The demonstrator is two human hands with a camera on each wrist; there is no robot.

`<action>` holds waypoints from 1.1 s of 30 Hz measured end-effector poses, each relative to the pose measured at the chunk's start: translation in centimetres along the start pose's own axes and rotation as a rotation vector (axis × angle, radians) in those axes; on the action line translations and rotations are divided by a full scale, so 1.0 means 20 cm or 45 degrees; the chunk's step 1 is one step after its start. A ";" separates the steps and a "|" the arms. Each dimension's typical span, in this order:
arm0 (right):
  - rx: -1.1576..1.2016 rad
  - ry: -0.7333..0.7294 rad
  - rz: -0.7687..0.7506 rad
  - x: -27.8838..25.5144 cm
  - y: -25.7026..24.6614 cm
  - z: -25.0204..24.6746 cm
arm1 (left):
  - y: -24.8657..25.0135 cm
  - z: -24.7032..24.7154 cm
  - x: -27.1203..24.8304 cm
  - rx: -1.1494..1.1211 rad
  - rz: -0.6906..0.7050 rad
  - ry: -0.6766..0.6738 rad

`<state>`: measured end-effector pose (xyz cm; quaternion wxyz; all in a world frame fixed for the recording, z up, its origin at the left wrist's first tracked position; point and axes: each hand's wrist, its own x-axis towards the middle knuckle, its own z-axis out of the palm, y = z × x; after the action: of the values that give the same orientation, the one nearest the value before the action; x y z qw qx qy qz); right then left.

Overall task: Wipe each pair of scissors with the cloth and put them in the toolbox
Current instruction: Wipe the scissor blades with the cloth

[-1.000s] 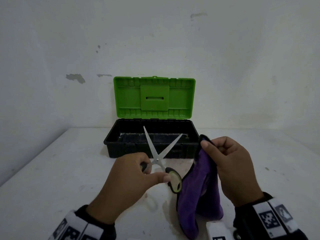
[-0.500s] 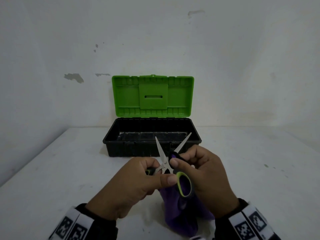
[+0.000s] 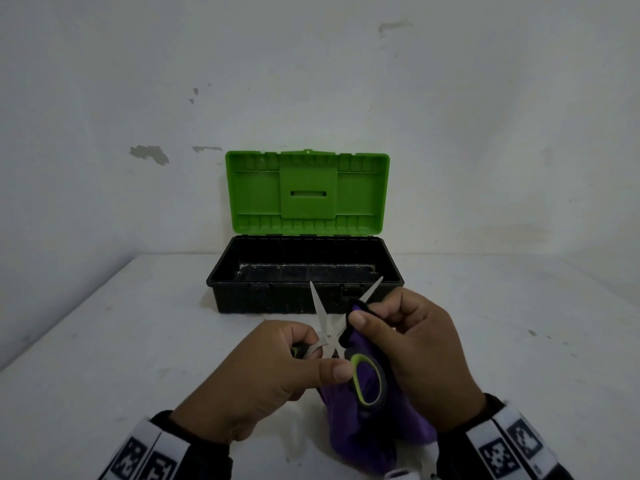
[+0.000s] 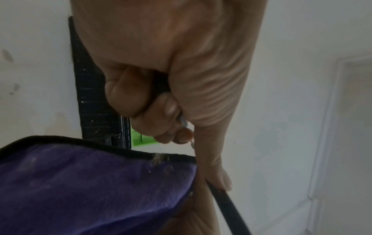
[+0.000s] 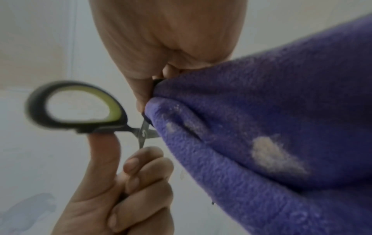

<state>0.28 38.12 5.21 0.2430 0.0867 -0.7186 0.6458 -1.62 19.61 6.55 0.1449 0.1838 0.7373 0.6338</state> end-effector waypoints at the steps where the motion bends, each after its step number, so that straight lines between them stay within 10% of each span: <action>1: 0.008 0.036 -0.002 0.01 0.00 -0.01 | 0.00 0.00 0.00 0.009 0.004 -0.002; 33: 0.126 0.123 0.031 0.06 -0.06 -0.06 | 0.04 -0.03 0.01 0.236 0.158 -0.007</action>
<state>0.02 39.38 6.94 0.2648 0.0586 -0.6741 0.6870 -1.95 19.25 7.39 0.0898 0.2434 0.7796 0.5701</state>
